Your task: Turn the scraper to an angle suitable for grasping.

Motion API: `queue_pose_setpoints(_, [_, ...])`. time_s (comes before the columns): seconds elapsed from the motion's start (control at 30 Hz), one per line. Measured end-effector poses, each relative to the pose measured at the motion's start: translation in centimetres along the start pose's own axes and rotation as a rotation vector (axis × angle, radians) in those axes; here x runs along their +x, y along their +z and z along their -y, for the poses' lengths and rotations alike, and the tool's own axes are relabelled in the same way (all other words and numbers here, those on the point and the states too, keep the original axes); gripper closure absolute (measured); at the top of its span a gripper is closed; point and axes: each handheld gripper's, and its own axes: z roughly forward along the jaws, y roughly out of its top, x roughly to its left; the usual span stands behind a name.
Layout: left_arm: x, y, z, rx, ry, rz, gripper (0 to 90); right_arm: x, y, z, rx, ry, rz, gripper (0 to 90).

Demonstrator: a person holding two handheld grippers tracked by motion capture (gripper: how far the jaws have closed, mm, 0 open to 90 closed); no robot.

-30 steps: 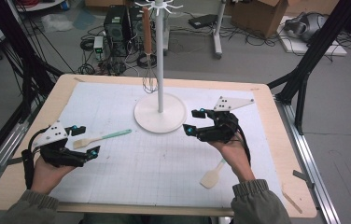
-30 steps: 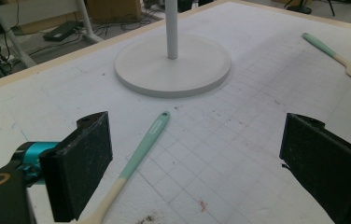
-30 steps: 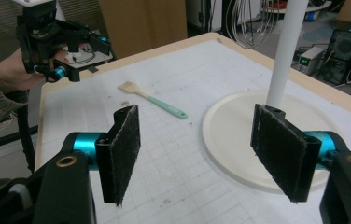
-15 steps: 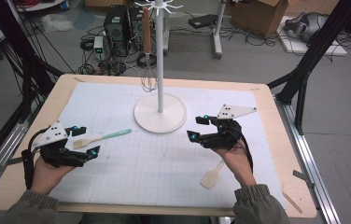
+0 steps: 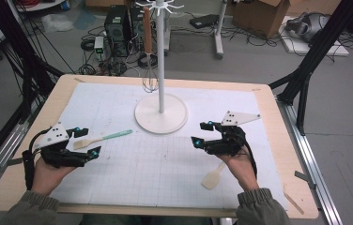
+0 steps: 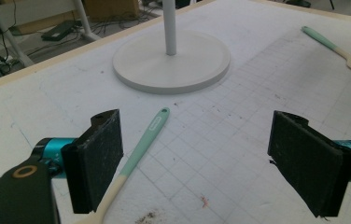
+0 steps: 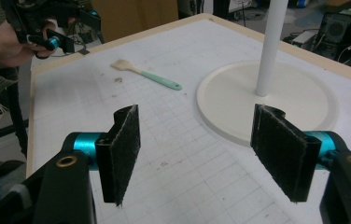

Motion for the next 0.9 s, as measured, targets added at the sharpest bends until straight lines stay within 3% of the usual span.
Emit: queue_pose_setpoints(0.9, [-0.1,1.1,0.3,0.040,0.016,0.041,33.9,0.2,-1.0,3.8,0.020,0.028,0.022,32.3])
